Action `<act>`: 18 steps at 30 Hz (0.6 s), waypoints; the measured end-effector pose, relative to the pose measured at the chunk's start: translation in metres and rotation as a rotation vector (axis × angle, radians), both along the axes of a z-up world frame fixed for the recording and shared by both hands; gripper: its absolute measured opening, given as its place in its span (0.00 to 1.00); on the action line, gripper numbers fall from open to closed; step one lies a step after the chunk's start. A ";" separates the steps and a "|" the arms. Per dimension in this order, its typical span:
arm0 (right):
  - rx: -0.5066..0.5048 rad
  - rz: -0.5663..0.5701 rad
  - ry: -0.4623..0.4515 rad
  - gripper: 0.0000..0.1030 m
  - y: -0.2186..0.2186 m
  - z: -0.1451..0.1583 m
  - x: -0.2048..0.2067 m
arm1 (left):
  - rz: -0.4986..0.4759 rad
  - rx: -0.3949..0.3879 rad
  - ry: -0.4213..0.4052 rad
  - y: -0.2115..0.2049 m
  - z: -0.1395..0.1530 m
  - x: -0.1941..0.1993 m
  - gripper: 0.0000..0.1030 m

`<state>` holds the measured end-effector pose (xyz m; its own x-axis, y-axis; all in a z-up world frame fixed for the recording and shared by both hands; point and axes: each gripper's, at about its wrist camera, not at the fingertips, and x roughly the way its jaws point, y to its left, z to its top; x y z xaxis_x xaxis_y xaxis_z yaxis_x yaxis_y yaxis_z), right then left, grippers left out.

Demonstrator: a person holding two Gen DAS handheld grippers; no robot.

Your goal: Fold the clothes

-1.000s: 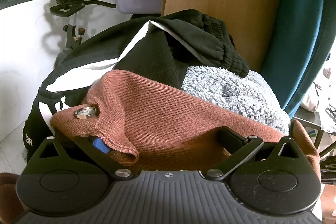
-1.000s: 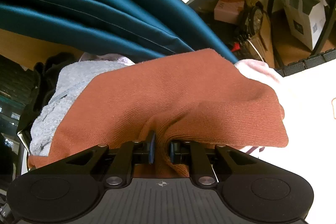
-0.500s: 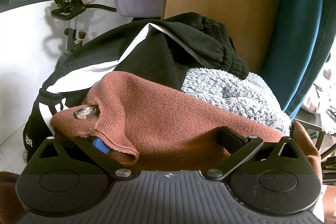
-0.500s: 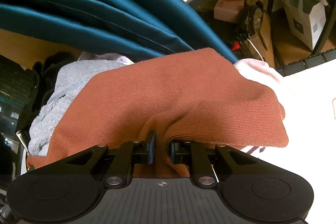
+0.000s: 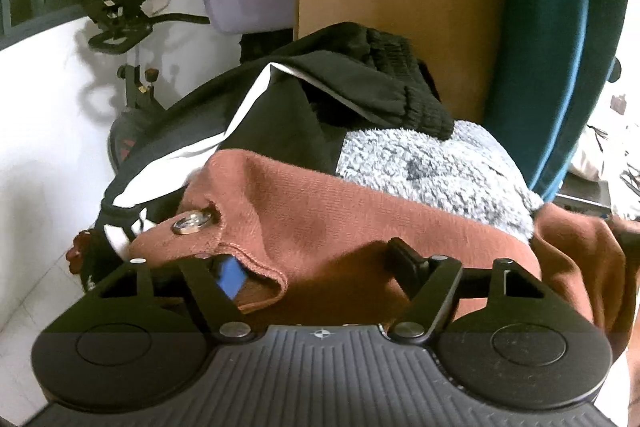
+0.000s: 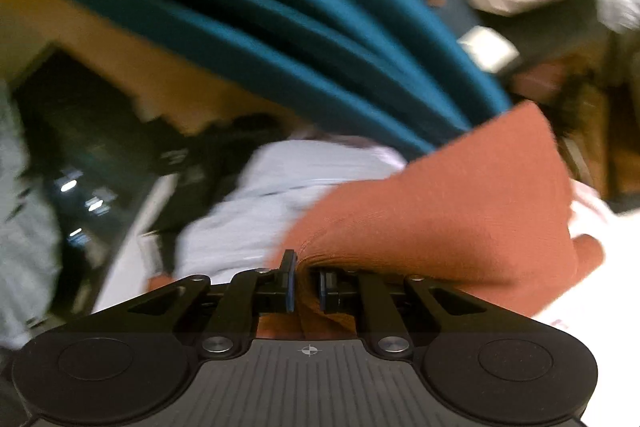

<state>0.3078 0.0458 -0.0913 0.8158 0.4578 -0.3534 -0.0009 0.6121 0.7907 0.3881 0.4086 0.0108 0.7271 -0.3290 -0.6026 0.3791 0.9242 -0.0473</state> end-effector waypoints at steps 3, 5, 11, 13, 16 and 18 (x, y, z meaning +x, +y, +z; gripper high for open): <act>-0.007 0.082 -0.032 0.10 0.012 0.006 0.009 | -0.033 -0.011 0.029 0.002 -0.002 0.001 0.78; -0.051 0.089 -0.016 0.10 0.022 0.001 0.018 | -0.051 -0.012 0.045 -0.001 -0.008 0.004 0.92; -0.192 0.108 0.016 0.17 0.050 -0.009 0.038 | -0.040 -0.029 0.068 -0.012 -0.019 0.014 1.00; -0.227 0.106 0.025 0.26 0.054 -0.008 0.037 | -0.043 -0.022 0.053 -0.013 -0.020 0.014 1.00; -0.249 0.096 0.039 0.31 0.056 -0.008 0.035 | -0.048 -0.013 0.039 -0.013 -0.020 0.012 1.00; -0.243 0.086 0.049 0.35 0.055 -0.009 0.033 | -0.048 -0.009 0.035 -0.013 -0.019 0.010 1.00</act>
